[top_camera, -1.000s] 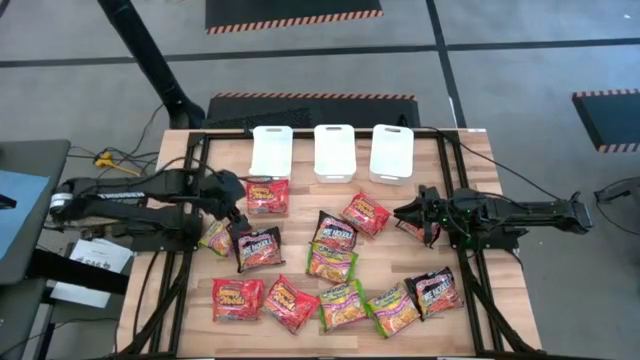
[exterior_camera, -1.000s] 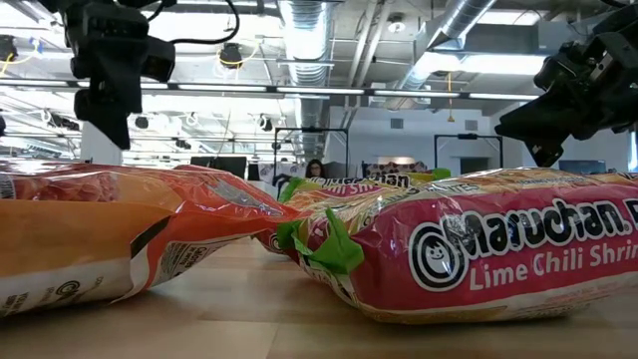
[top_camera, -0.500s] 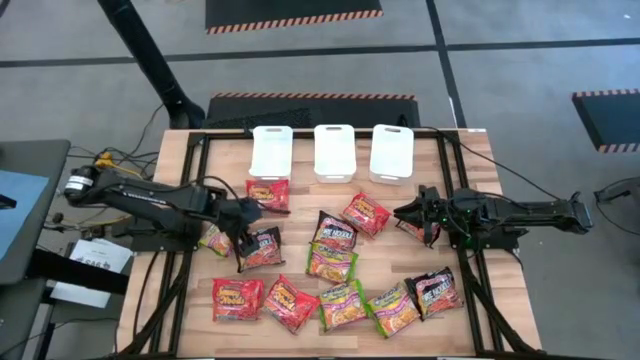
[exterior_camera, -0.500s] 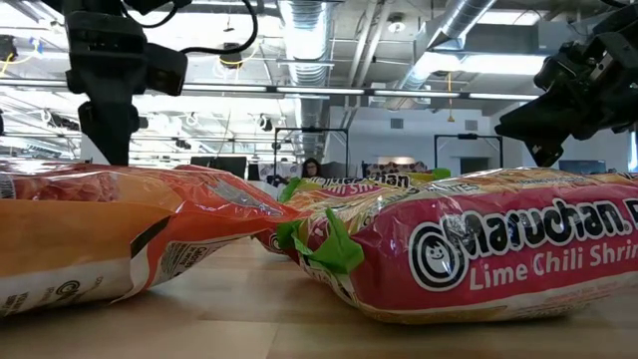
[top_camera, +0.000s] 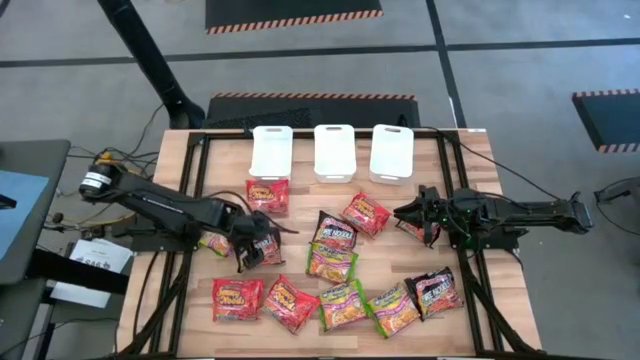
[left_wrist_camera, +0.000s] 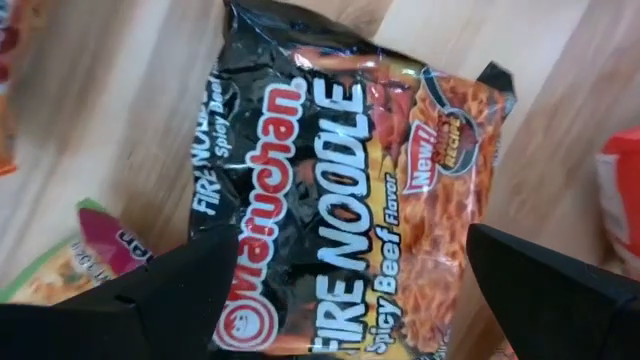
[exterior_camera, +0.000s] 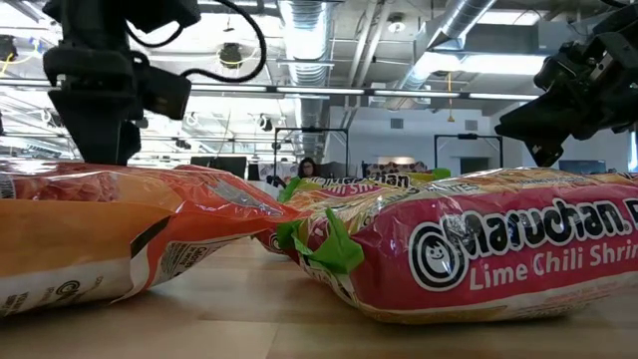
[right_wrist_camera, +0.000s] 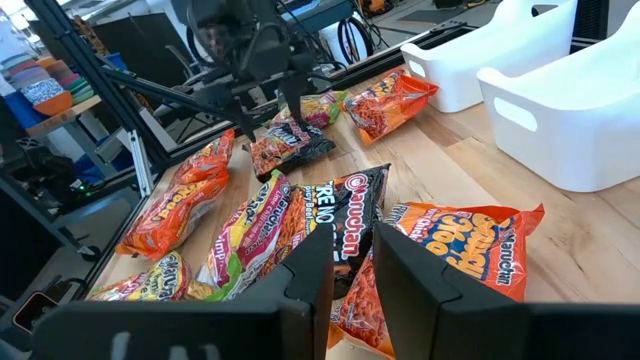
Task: Sort Maruchan noodles
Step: Put the black noodle pack into the left white bin
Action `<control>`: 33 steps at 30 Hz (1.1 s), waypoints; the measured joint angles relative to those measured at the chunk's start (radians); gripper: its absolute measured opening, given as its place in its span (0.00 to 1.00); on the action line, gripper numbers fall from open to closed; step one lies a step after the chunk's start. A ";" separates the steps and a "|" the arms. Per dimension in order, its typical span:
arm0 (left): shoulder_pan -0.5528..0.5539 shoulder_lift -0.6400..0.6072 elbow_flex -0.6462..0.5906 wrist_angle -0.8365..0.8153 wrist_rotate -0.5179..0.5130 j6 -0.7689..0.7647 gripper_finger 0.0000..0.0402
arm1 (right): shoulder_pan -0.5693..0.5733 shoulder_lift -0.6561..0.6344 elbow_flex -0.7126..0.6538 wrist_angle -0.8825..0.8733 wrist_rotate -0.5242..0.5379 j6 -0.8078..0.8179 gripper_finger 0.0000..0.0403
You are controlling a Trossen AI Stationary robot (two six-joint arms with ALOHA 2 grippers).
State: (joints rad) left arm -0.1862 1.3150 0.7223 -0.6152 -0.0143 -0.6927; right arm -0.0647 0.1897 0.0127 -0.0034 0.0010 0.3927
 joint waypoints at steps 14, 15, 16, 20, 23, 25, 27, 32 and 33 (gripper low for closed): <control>0.013 0.123 0.000 0.069 -0.002 0.005 0.80 | 0.000 0.000 0.000 0.000 0.000 0.000 0.25; 0.013 0.124 -0.002 0.072 -0.001 -0.002 0.76 | 0.000 0.000 0.000 0.000 0.000 0.000 0.25; 0.012 0.123 -0.002 0.072 -0.001 -0.009 0.72 | 0.000 0.000 0.000 0.001 0.000 0.000 0.25; 0.013 0.123 -0.003 0.063 -0.003 -0.006 0.55 | 0.000 0.000 0.000 0.001 0.000 0.000 0.25; 0.014 0.123 -0.004 0.058 -0.002 -0.001 0.42 | 0.000 0.000 0.000 0.001 0.000 0.000 0.25; 0.014 0.121 -0.004 0.057 -0.002 -0.001 0.35 | 0.000 0.000 0.000 0.001 0.000 0.000 0.25; 0.014 0.112 -0.005 0.058 -0.002 0.000 0.30 | 0.000 0.000 0.000 0.001 0.000 0.000 0.25; 0.013 0.061 -0.010 0.043 -0.001 0.008 0.17 | 0.000 0.000 0.000 0.001 0.000 0.000 0.25; 0.013 0.049 -0.010 0.045 0.000 0.017 0.15 | 0.000 0.000 0.000 0.001 0.000 0.000 0.25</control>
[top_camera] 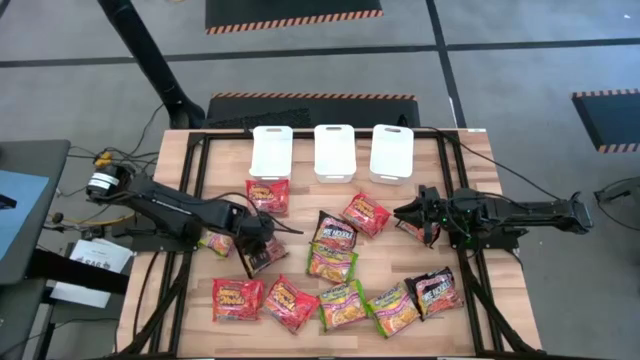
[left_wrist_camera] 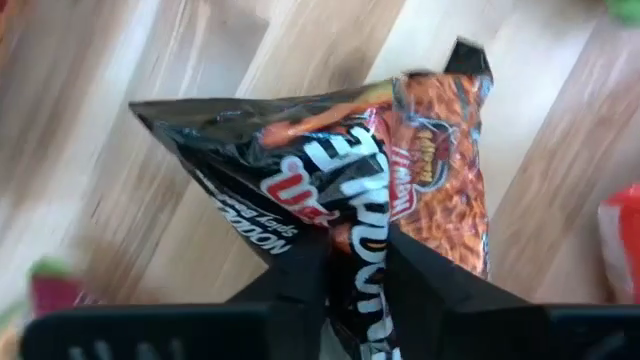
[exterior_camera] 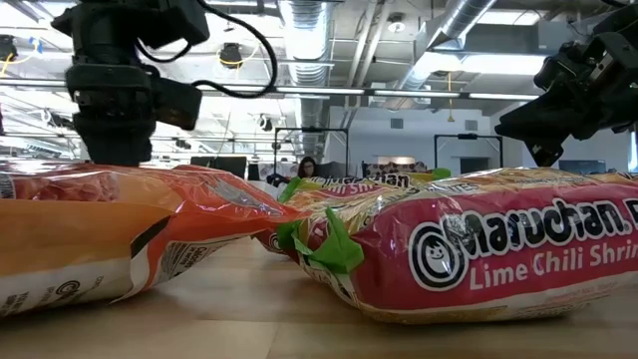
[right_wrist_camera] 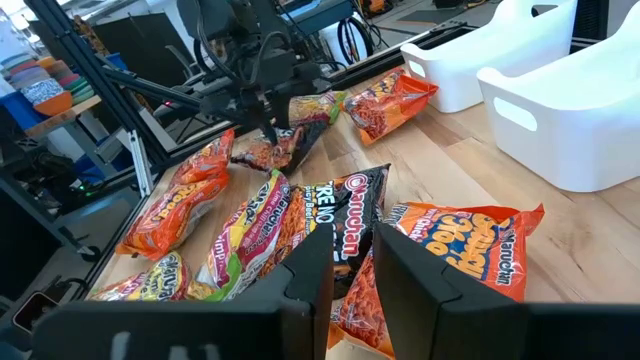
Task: Sort Maruchan noodles
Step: Put the black noodle pack into the left white bin
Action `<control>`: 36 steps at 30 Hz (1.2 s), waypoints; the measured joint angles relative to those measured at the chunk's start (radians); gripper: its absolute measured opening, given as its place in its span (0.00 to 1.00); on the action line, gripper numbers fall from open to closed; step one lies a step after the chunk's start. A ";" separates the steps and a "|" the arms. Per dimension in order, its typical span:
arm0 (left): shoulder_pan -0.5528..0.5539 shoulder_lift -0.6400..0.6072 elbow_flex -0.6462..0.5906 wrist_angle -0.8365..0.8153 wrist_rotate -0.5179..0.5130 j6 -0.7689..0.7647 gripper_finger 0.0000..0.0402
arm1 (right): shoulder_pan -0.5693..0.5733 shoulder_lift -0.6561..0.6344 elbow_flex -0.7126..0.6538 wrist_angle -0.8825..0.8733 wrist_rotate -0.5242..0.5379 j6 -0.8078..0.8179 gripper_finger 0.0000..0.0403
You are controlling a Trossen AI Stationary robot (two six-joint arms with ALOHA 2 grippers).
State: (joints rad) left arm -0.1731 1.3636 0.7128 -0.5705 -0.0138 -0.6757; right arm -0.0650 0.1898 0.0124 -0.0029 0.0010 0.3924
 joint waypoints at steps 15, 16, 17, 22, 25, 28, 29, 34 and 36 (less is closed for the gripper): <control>-0.004 -0.150 0.000 -0.010 -0.008 0.047 0.00 | 0.000 0.000 0.000 0.000 0.000 0.000 0.25; -0.004 -0.165 0.000 -0.010 -0.013 0.054 0.00 | 0.000 0.000 0.000 0.000 0.000 0.000 0.25; -0.004 -0.180 0.000 -0.010 -0.021 0.061 0.00 | 0.000 0.000 0.000 0.000 0.000 0.000 0.25; -0.003 -0.268 0.001 -0.010 -0.093 0.090 0.00 | 0.000 0.000 0.000 0.000 0.000 0.000 0.25; -0.003 -0.325 0.002 -0.018 -0.159 0.107 0.00 | 0.000 0.000 0.000 0.000 0.000 0.000 0.25; -0.003 -0.379 0.002 -0.024 -0.228 0.142 0.00 | 0.000 0.000 0.000 0.000 0.000 0.000 0.25; -0.003 -0.396 0.002 -0.024 -0.253 0.158 0.00 | 0.000 0.000 0.000 0.000 0.000 0.000 0.25; -0.003 -0.462 0.008 -0.025 -0.394 0.268 0.00 | 0.000 0.000 0.000 0.000 0.000 0.000 0.25; -0.002 -0.479 0.017 -0.026 -0.454 0.330 0.00 | 0.000 0.000 0.000 0.000 0.000 0.000 0.25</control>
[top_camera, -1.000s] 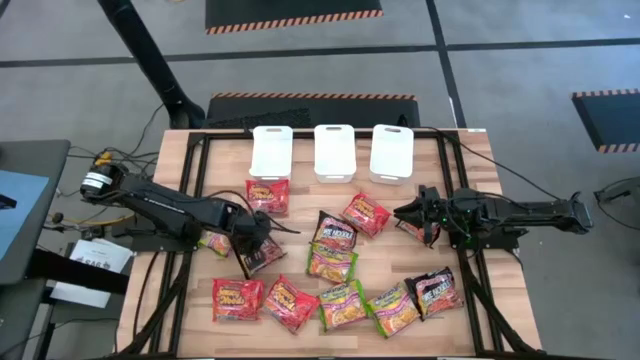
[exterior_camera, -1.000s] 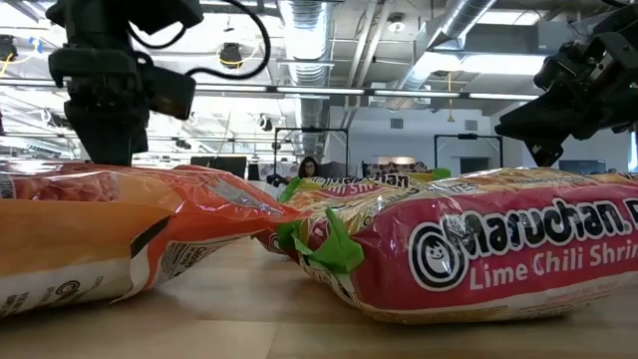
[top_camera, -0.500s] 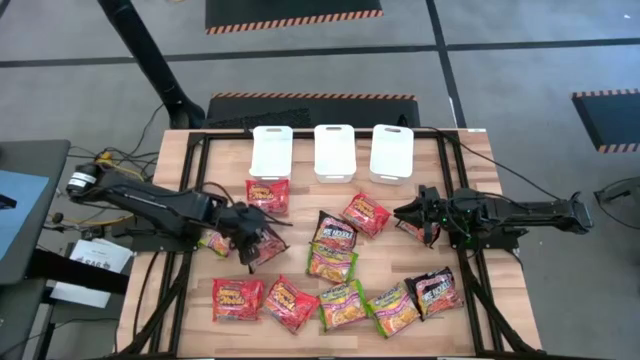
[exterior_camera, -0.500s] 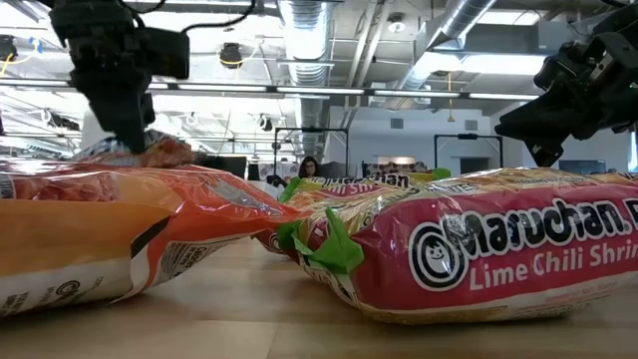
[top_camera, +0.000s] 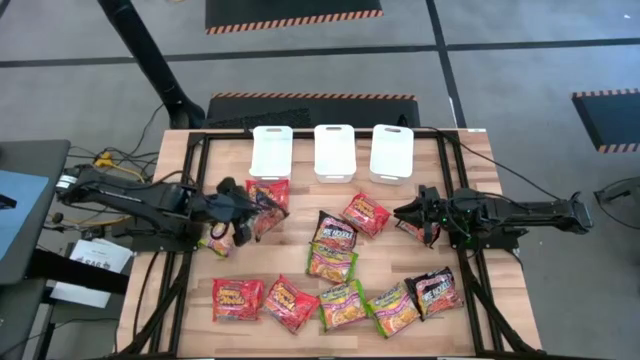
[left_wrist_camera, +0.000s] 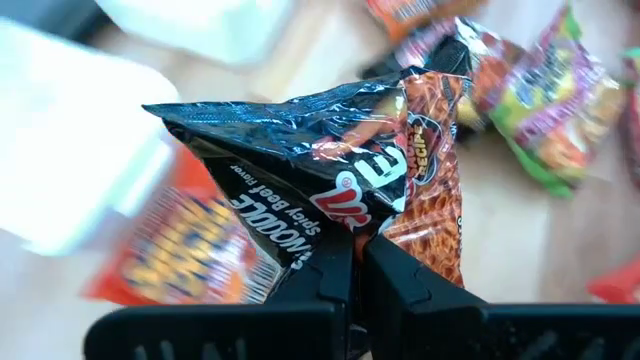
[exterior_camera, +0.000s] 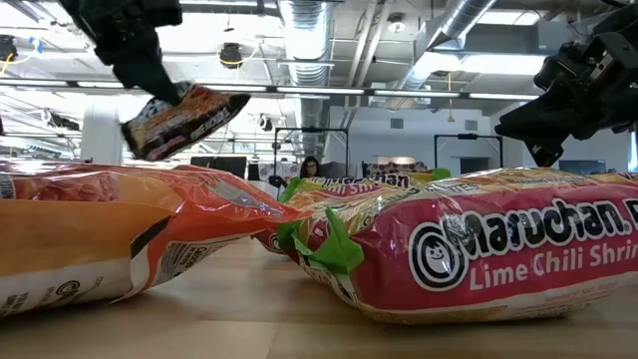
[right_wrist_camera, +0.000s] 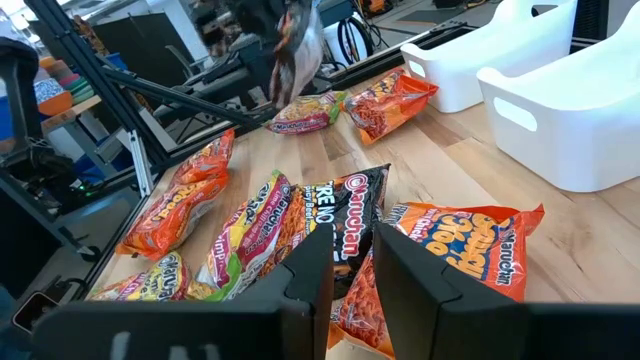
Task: Sort Maruchan noodles
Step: Put the black noodle pack into the left white bin
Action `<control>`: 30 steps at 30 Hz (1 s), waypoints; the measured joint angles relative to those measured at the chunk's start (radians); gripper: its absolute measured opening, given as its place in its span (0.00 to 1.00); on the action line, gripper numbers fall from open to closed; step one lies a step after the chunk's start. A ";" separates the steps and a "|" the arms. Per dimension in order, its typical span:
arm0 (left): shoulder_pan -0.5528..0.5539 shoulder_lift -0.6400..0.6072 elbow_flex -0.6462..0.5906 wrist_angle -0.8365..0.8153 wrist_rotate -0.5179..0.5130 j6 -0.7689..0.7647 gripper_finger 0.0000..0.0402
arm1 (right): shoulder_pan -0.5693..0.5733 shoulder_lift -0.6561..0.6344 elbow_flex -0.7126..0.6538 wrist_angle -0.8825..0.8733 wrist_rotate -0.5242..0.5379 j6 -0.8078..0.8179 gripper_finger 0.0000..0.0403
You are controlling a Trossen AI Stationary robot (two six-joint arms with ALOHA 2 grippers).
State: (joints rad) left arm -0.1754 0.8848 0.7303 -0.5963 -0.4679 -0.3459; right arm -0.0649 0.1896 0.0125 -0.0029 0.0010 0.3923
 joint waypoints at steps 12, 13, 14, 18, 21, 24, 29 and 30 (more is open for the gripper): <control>0.217 0.031 0.108 -0.018 -0.097 0.456 0.00 | 0.000 0.000 0.000 0.000 0.000 0.000 0.25; 0.244 0.041 0.119 -0.014 -0.098 0.489 0.00 | 0.000 0.000 0.000 0.000 0.000 0.000 0.25; 0.271 0.051 0.128 -0.011 -0.098 0.520 0.00 | 0.000 0.000 0.000 0.000 0.000 0.000 0.25; 0.376 0.102 0.145 0.030 -0.096 0.647 0.00 | 0.000 0.000 0.000 0.000 0.000 0.000 0.25; 0.445 0.148 0.157 0.074 -0.091 0.743 0.00 | 0.000 0.000 0.000 0.000 0.000 0.000 0.25; 0.502 0.203 0.173 0.113 -0.087 0.822 0.00 | 0.000 0.000 0.000 0.000 0.000 0.000 0.25; 0.582 0.295 0.194 0.202 -0.079 0.942 0.00 | 0.000 0.000 0.000 0.000 0.000 0.000 0.25; 0.598 0.313 0.197 0.215 -0.077 0.961 0.00 | 0.000 0.000 0.000 0.000 0.000 0.000 0.25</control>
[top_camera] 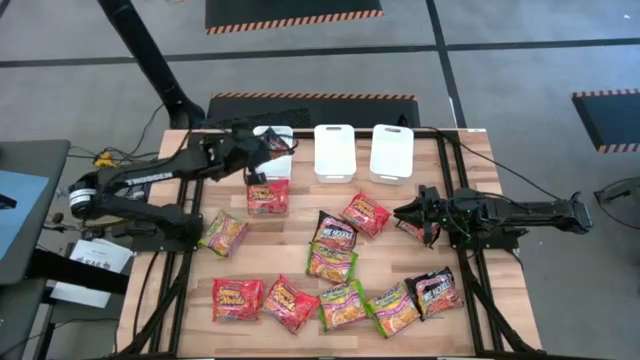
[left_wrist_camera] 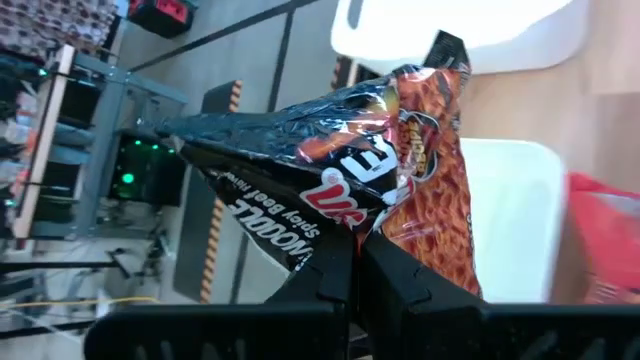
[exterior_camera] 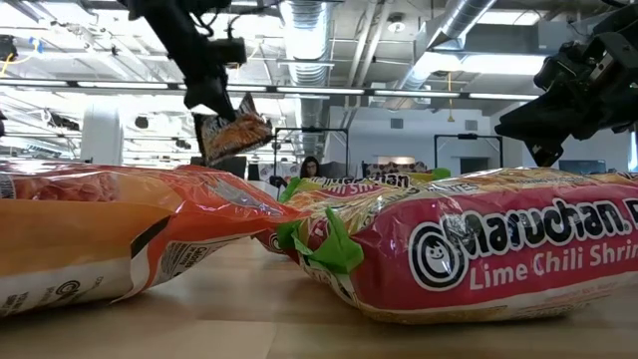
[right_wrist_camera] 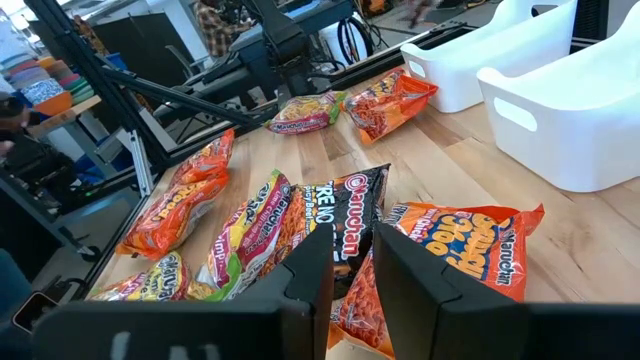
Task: Sort Maruchan noodles
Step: Put the black noodle pack into the left white bin
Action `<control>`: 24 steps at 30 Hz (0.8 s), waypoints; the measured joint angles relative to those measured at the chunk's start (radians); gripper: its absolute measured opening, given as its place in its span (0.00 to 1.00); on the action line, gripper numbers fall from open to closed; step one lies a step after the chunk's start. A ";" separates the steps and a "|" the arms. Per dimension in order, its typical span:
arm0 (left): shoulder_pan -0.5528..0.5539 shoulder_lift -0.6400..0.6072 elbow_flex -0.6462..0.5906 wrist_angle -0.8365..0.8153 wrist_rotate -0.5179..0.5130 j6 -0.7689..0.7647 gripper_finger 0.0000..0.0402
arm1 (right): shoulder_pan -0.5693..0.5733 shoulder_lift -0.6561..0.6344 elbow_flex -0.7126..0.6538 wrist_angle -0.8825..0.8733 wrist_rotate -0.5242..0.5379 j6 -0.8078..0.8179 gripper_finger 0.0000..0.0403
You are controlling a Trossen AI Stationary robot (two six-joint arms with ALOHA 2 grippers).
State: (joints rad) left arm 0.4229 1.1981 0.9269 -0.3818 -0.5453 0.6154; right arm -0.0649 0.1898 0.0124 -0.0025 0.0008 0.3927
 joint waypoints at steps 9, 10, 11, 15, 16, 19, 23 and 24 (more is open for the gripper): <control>0.135 0.152 0.021 0.118 0.078 0.176 0.00 | 0.000 0.000 0.000 0.000 0.000 0.000 0.25; 0.147 0.166 0.021 0.133 0.088 0.192 0.00 | 0.000 0.000 0.000 0.000 0.000 0.000 0.25; 0.160 0.178 0.021 0.144 0.098 0.204 0.00 | 0.000 0.000 0.000 0.000 0.000 0.000 0.25; 0.211 0.218 0.021 0.161 0.147 0.244 0.00 | 0.000 0.000 0.000 0.000 0.000 0.000 0.25; 0.224 0.228 0.021 0.161 0.162 0.253 0.00 | 0.000 0.000 0.000 0.000 0.000 0.000 0.25; 0.260 0.250 0.021 0.171 0.207 0.267 0.00 | 0.000 0.000 0.000 0.000 0.000 0.000 0.25; 0.290 0.278 0.021 0.199 0.227 0.276 0.00 | 0.000 0.000 0.000 0.000 0.000 0.000 0.25; 0.297 0.281 0.021 0.202 0.231 0.285 0.00 | 0.000 0.000 0.000 0.000 0.000 0.000 0.25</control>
State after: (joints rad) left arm 0.7201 1.4791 0.9482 -0.1796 -0.3139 0.9003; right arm -0.0647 0.1898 0.0125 -0.0025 0.0010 0.3923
